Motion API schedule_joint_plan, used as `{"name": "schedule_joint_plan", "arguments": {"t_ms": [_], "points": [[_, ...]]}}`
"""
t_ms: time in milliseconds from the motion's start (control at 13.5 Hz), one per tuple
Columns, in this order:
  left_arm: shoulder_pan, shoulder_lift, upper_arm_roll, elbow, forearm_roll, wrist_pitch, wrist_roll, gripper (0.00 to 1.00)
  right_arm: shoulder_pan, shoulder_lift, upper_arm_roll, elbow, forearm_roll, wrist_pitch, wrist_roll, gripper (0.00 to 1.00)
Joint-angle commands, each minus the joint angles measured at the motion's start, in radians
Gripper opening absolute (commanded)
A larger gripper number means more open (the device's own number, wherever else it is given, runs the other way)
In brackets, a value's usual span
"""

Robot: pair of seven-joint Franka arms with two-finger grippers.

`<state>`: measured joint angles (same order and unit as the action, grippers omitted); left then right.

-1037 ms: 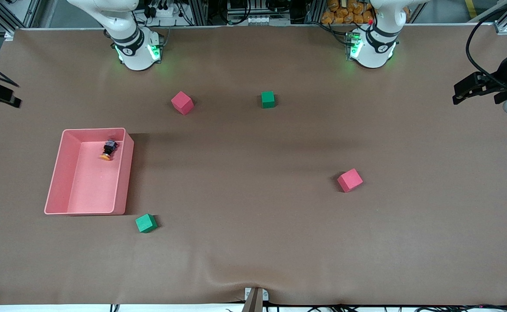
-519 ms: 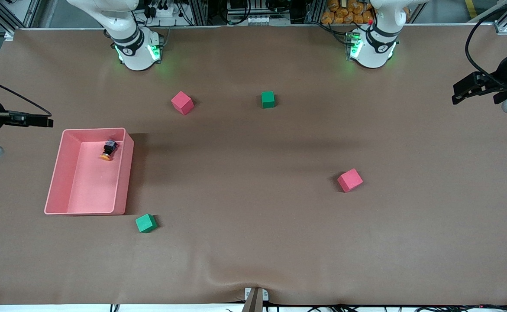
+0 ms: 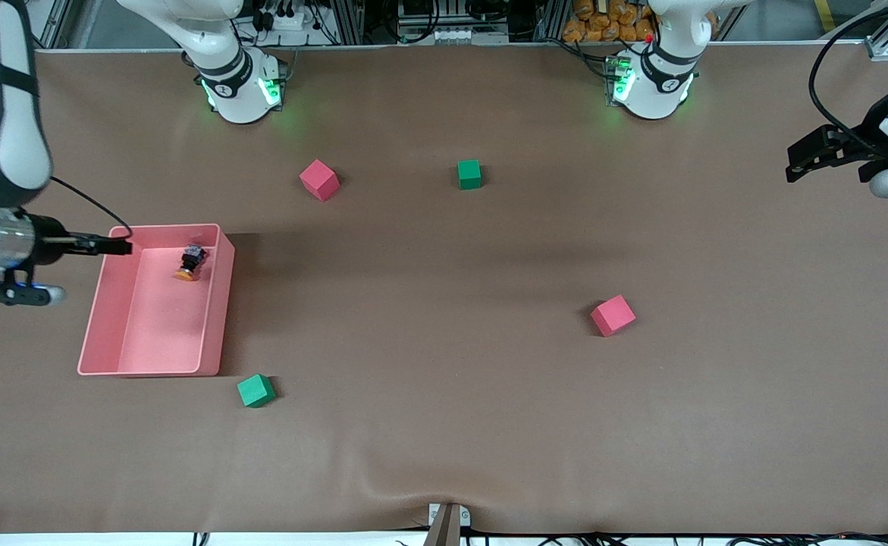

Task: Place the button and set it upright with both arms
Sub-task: 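Reach the right gripper down into the pink tray toward the button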

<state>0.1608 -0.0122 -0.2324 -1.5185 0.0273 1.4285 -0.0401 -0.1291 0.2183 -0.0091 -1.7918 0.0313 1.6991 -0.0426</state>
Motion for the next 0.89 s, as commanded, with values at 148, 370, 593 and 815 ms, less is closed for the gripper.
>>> {"name": "schedule_joint_plan", "arguments": {"t_ms": [148,370,593,815], "points": [[-0.139,-0.02,0.131,-0.017,-0.004,-0.011,-0.012,1.0,-0.02,-0.048,0.008,-0.251,-0.004,0.259,-0.026,1.0],[-0.202,-0.02,0.191,-0.019,-0.004,-0.011,-0.012,1.0,-0.02,-0.071,0.008,-0.383,-0.005,0.402,-0.031,1.0],[-0.193,-0.019,0.193,-0.019,-0.004,-0.011,-0.012,1.0,-0.012,-0.068,0.008,-0.497,-0.004,0.571,-0.031,1.0],[-0.193,-0.017,0.188,-0.025,-0.004,-0.011,-0.011,1.0,-0.01,-0.054,0.008,-0.544,-0.005,0.665,-0.031,1.0]]}}
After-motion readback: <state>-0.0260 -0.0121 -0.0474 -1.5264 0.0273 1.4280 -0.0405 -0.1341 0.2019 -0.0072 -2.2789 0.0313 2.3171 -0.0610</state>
